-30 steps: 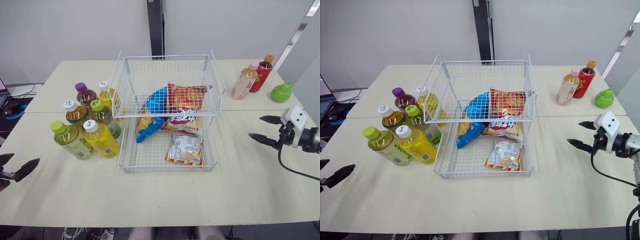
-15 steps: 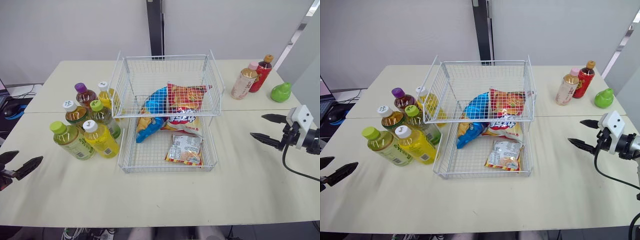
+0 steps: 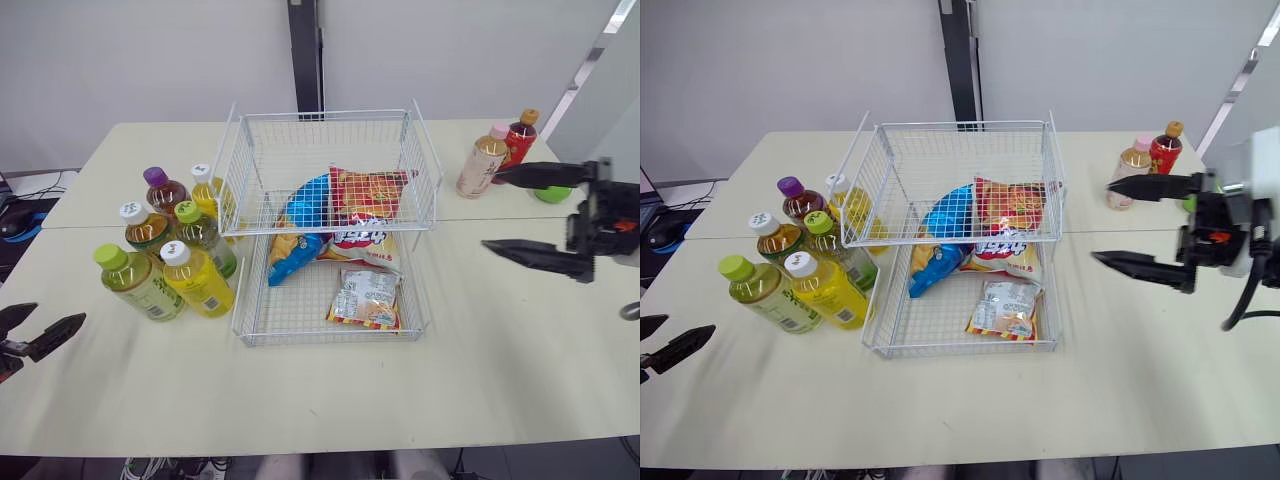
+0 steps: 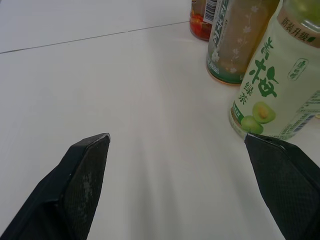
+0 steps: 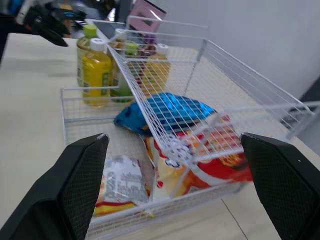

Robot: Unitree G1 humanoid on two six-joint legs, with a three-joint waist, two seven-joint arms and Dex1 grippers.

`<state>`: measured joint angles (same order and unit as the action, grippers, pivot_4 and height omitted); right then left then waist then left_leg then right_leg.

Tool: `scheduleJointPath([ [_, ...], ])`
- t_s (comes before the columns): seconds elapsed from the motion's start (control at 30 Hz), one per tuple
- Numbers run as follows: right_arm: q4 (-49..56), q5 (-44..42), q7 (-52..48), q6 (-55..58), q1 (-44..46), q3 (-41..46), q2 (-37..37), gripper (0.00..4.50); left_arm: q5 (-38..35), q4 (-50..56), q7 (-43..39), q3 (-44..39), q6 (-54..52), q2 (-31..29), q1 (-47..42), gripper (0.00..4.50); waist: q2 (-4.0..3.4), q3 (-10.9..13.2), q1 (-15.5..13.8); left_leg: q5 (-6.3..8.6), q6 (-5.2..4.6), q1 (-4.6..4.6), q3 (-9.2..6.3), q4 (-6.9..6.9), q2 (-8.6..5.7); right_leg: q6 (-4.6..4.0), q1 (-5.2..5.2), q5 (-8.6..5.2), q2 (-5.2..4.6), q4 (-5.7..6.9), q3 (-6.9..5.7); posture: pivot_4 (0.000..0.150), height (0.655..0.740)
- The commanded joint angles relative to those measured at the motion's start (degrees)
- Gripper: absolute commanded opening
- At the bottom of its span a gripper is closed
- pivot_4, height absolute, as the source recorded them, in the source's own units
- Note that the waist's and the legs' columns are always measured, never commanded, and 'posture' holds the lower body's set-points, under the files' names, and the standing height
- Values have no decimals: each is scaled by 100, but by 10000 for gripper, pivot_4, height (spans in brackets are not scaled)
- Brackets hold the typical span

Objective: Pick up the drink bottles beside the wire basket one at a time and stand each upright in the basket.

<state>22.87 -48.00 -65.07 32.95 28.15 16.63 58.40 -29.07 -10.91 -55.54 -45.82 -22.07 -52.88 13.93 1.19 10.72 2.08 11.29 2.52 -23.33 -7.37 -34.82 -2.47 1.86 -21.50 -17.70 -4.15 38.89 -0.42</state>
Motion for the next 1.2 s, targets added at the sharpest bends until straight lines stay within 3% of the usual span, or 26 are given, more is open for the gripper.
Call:
scheduleJointPath([
  [0.03,60,-12,-92,-53,558,-577,-288,45000,-227,562,70,-442,-218,109,260,44622,1,0,-16,0,1,-1,-1,0,0,-3,-1,0,0,0,0,1500,7400],
  [0.2,-221,-8,-349,-61,1276,-1159,-830,45000,-586,1430,212,-1086,-700,396,792,44622,2,1,-33,4,8,-31,-2,-1,0,-25,-32,12,3,-1,-2,1500,7400],
  [0.33,-412,113,-477,-115,1465,-1356,-1059,45000,-1310,2290,385,-1566,-1537,503,1005,44622,5,-1,-69,4,8,-42,-8,-5,-1,-24,-38,13,3,-1,-8,1500,7400],
  [0.53,-481,307,-561,-204,1414,-1458,-1232,45000,-2106,2895,917,-1831,-2364,343,646,44622,5,-2,-67,3,9,-40,-10,-9,1,-24,-37,13,10,3,-12,1500,7400],
  [0.8,-368,290,-553,-137,1345,-1354,-1177,45000,-1732,3049,1655,-1007,-1933,433,-318,44622,5,-2,-52,3,9,-40,-2,-9,2,-24,-37,14,14,6,-13,1500,7400],
  [1.2,-345,248,-569,-154,1245,-1247,-1146,45000,-1175,2942,2130,-106,-1562,604,-822,44622,6,-2,-42,3,9,-36,17,-9,2,-21,-39,16,19,9,-12,1500,7400],
])
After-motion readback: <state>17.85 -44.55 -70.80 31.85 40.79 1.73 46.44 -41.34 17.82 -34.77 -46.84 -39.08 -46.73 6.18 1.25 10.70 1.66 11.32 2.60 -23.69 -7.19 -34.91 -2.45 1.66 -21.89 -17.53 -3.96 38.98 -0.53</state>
